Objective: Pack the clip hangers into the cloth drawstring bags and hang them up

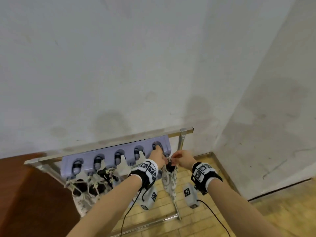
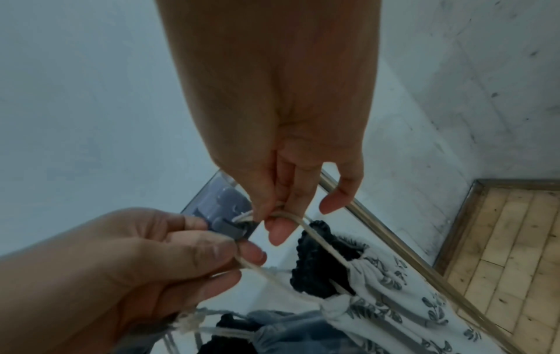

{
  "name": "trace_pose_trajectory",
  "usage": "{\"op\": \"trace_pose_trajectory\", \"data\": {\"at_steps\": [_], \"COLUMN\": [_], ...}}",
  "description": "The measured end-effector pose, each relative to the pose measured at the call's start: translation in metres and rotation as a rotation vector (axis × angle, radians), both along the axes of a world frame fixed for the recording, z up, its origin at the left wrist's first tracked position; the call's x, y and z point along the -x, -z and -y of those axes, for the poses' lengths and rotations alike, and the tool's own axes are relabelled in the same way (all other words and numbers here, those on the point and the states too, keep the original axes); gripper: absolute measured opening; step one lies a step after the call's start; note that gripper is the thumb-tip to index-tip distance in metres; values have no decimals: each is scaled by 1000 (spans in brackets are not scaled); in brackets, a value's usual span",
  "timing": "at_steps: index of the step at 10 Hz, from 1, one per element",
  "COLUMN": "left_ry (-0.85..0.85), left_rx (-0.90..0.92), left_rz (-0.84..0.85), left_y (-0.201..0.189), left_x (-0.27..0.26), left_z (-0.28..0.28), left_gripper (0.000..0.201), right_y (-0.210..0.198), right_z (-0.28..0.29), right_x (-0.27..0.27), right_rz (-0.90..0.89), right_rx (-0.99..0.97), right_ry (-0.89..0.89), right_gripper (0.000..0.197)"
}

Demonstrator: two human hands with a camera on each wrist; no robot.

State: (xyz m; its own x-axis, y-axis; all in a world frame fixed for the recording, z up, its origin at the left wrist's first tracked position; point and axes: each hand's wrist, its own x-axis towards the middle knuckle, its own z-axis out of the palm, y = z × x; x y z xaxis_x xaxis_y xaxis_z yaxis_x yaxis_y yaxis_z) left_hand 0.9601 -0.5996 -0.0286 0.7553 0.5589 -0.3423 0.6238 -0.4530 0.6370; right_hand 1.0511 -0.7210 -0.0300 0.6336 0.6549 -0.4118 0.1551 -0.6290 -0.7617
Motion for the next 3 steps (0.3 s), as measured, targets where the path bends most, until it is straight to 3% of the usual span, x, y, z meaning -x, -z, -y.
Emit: {"op": "trace_pose_trajectory", "data": {"at_steps": [1,2,3], "left_ry": [37,129,157], "left_rx": [10,103,241], "left_rz": [-29,-43,-3], "left_y": [-1,-3,0], "left_x": [1,4,6], "left_z": [-3,-14,-26], "left_gripper": [41,39,20], "right_y": [-1,-4,-7], "right_z": [1,3,9], "right_x": [5,6,5], "right_rz": [-73,-116,-189], "right_rx": [21,38,21], "right_ry": [33,44,169], "right_gripper": [8,21,26]}}
